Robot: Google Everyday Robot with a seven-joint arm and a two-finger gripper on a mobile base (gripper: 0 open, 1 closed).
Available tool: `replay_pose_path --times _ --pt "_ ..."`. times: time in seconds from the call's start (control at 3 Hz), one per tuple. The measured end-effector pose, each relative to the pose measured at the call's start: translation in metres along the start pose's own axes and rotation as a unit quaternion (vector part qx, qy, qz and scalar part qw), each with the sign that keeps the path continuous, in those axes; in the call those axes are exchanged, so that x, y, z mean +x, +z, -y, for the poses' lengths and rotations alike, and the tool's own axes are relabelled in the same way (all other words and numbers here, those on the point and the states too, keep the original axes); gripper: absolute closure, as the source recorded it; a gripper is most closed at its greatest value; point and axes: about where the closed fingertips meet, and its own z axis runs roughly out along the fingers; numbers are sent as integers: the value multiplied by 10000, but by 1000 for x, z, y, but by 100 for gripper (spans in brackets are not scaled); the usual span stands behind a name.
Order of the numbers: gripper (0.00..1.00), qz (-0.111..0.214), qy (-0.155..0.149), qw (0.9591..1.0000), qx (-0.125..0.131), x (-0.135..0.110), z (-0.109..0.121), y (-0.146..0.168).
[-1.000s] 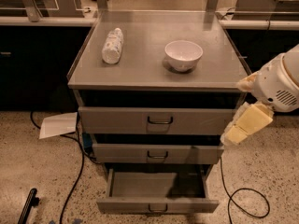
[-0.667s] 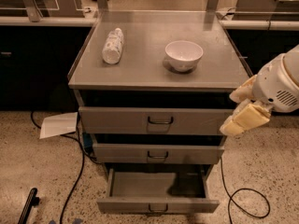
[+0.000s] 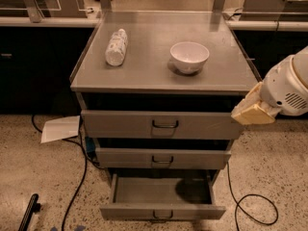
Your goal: Close bottom drawer
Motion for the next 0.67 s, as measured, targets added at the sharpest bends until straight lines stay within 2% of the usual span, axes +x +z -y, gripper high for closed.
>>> replay_pose_path --times 0.33,0.67 --pt "100 54 115 9999 32 4 -2 3" --pt "100 366 752 9964 117 18 -25 25"
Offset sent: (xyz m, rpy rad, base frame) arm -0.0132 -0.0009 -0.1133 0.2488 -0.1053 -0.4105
